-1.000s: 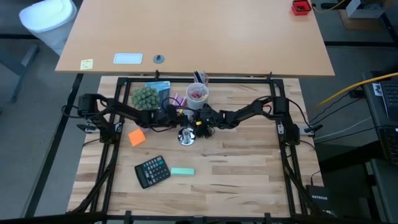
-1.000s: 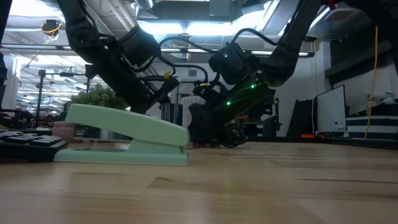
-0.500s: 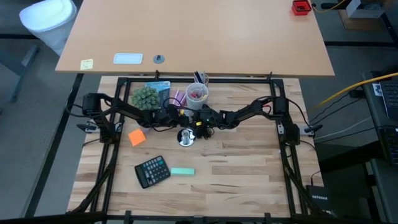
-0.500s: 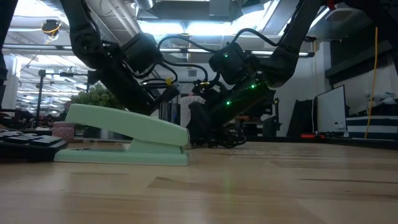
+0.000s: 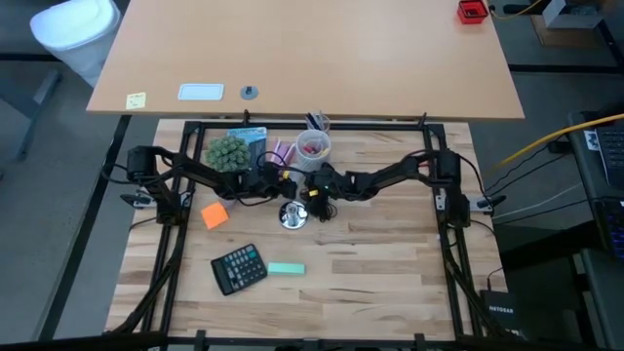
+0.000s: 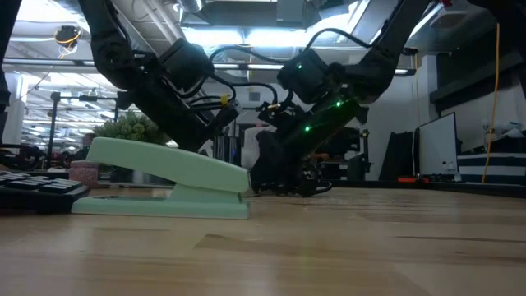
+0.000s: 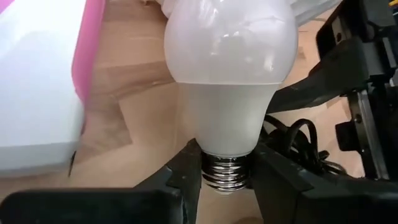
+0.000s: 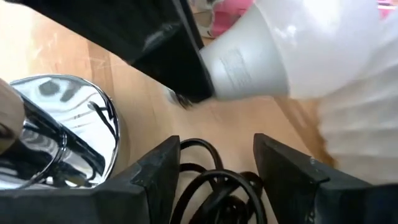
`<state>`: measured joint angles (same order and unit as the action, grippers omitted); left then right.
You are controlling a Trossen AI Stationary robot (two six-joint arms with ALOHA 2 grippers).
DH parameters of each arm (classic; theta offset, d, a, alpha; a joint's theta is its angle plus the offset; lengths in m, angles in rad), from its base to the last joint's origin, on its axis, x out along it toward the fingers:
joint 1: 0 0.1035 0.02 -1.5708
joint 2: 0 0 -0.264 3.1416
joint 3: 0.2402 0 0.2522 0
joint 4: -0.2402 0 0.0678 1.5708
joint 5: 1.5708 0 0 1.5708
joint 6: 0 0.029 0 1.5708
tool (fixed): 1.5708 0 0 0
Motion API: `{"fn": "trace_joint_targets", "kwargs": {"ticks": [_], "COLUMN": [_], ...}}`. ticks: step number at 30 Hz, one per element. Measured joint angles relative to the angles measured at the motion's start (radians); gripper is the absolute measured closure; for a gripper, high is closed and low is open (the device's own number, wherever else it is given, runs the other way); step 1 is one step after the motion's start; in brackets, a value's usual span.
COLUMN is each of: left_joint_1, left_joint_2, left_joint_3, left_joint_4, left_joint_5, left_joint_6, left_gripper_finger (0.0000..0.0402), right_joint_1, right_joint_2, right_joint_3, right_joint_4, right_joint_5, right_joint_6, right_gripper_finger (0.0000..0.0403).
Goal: Screw lightbulb
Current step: Insert the lightbulb into the lamp
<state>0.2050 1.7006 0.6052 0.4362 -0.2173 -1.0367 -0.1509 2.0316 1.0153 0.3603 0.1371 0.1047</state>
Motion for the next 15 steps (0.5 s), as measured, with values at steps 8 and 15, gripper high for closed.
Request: {"fn": "trace_joint_targets", "kwargs": {"ticks": [8,15], "left_joint_1": [0.0,0.0], "left_joint_2": [-0.068,-0.177], "left_joint_3": [0.0,0.001], "left_joint_4": [-0.009,-0.053], "left_joint_5": [-0.002,-0.002], "left_joint_6": [0.044,0.07], "left_gripper_finger": [0.0291,0.0291], "right_joint_1": [0.0,0.0], "right_joint_2": [-0.087,-0.148], "right_joint_3": [0.0,0.0], "right_joint_4": [-0.145,-0.206], "right_joint_5": [0.029,0.029], "right_joint_6": [0.0,0.001], "right_gripper_finger": [0.0194,0.0194]}}
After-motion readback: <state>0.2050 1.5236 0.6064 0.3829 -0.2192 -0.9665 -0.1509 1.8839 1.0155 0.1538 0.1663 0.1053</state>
